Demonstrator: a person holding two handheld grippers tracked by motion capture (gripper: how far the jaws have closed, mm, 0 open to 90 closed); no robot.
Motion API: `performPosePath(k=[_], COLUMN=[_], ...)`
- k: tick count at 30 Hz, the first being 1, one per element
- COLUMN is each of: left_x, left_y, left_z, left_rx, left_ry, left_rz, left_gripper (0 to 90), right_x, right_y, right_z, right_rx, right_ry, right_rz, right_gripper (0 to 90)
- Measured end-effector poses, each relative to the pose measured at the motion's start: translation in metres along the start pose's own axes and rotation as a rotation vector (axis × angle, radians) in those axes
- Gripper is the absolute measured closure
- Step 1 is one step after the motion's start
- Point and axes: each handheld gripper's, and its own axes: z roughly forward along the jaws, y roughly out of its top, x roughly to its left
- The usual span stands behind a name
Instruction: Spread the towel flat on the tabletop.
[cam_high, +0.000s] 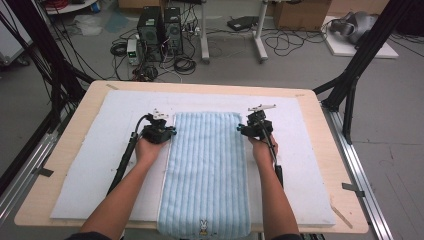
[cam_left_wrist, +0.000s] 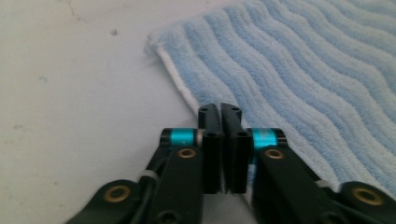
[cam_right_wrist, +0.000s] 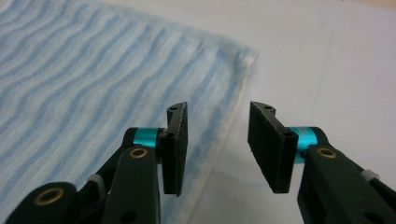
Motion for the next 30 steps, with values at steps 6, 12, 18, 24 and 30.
performPosePath(k=[6, 12, 18, 24, 30], left_x=[0.017, 0.029, 0.038, 0.039, 0.043], left_y=[0.000, -0.002, -0.011, -0.017, -0.028], left_z=[0.005, 0.001, -0.022, -0.039, -0.051], left_rx=[-0.014, -0.037, -0.136, -0.178, -0.208], left_ry=[0.074, 0.031, -0.067, -0.103, -0.131], left_rz=[-0.061, -0.153, -0.162, -0.163, -0.181], left_gripper=[89.4, 56.4, 47.2, 41.3, 34.9], right_x=[0.010, 0.014, 0.021, 0.030, 0.030], right_y=[-0.010, -0.008, -0.022, -0.040, -0.036], right_z=[0.013, 0.014, -0.018, -0.015, -0.020], right_rx=[0.023, -0.028, -0.055, 0.019, -0.012], right_ry=[-0.006, -0.029, 0.076, 0.071, -0.017], right_rz=[-0.005, -0.023, -0.063, -0.130, -0.103], right_gripper=[88.2, 79.2, 74.4, 79.5, 68.2])
